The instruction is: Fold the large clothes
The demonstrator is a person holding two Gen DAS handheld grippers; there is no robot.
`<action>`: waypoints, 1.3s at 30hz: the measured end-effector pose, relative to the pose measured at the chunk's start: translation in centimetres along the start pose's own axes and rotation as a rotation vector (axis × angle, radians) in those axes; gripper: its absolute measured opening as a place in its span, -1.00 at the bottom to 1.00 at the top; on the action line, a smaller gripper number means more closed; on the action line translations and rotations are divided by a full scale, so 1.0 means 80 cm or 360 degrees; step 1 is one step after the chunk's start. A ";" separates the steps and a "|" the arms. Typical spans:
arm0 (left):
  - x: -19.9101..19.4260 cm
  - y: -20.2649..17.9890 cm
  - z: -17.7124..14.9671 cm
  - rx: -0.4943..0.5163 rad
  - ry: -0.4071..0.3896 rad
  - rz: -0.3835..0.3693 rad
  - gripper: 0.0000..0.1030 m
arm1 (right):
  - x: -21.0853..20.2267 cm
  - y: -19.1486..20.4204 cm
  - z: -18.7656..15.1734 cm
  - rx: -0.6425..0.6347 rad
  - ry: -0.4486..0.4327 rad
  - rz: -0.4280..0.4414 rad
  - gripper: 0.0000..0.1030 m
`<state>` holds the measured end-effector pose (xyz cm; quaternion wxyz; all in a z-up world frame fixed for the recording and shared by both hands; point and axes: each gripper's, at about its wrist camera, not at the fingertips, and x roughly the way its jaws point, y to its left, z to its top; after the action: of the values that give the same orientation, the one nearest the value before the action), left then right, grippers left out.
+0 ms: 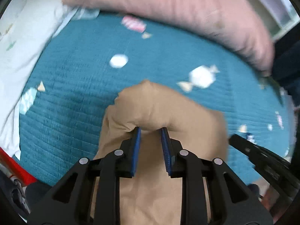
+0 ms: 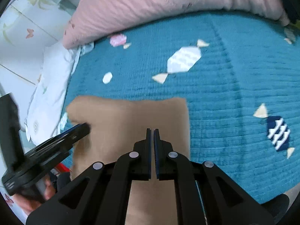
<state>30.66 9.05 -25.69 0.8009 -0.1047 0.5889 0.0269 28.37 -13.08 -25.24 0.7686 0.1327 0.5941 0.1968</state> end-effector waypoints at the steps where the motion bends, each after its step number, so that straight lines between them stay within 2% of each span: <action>1: 0.010 0.008 0.000 -0.0014 0.0010 0.0001 -0.55 | 0.012 0.000 0.000 -0.0010 0.0018 -0.0027 -0.92; 3: 0.033 0.025 -0.003 -0.0059 0.0027 -0.0006 -0.55 | 0.030 -0.001 0.000 -0.0024 0.0038 -0.0015 -1.00; 8: 0.059 0.040 -0.007 -0.0088 0.0005 0.0000 -0.56 | 0.072 -0.001 0.004 -0.0046 0.0088 -0.0074 -1.00; 13: 0.035 0.036 -0.007 -0.0079 0.0021 -0.0015 -0.55 | 0.045 0.000 0.001 -0.0021 0.0048 -0.0036 -1.00; 14: 0.024 0.035 -0.010 -0.0070 0.0010 -0.0017 -0.56 | 0.032 0.000 -0.004 -0.0032 0.0024 -0.0027 -1.00; 15: 0.012 0.033 -0.016 -0.0043 -0.0008 -0.0007 -0.56 | 0.024 0.001 -0.010 -0.0037 0.0018 -0.0027 -0.91; 22: -0.048 0.034 -0.088 0.0077 -0.0025 0.0003 -0.54 | -0.028 0.008 -0.093 -0.0153 0.0117 0.0037 -0.90; 25: -0.050 0.039 -0.122 0.0106 0.0047 -0.0001 -0.54 | -0.014 0.010 -0.127 -0.0152 0.0277 0.0069 -0.90; 27: -0.038 0.047 -0.138 0.0090 0.0083 -0.0012 -0.54 | 0.007 0.009 -0.141 -0.0144 0.0322 0.0049 -0.91; 31: -0.002 0.064 -0.139 0.0008 0.0114 -0.0044 -0.54 | 0.040 0.000 -0.146 -0.0061 0.0358 0.0074 -0.93; 34: -0.016 0.061 -0.135 0.0055 0.0077 -0.0072 -0.54 | 0.028 0.005 -0.144 -0.0093 0.0336 0.0059 -0.92; 35: -0.021 0.061 -0.134 0.0070 0.0070 -0.0082 -0.53 | 0.023 0.005 -0.143 -0.0087 0.0336 0.0064 -0.88; 37: -0.036 0.064 -0.132 0.0077 0.0059 -0.0151 -0.34 | 0.011 0.004 -0.138 -0.0048 0.0333 0.0099 -0.59; 39: -0.051 0.067 -0.134 0.0071 0.0026 -0.0224 0.45 | -0.010 0.002 -0.133 -0.0023 0.0224 0.0096 0.39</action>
<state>18.49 12.51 -25.58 0.7981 -0.1281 0.5872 -0.0433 17.90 -13.65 -27.25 0.7197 0.1308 0.6408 0.2331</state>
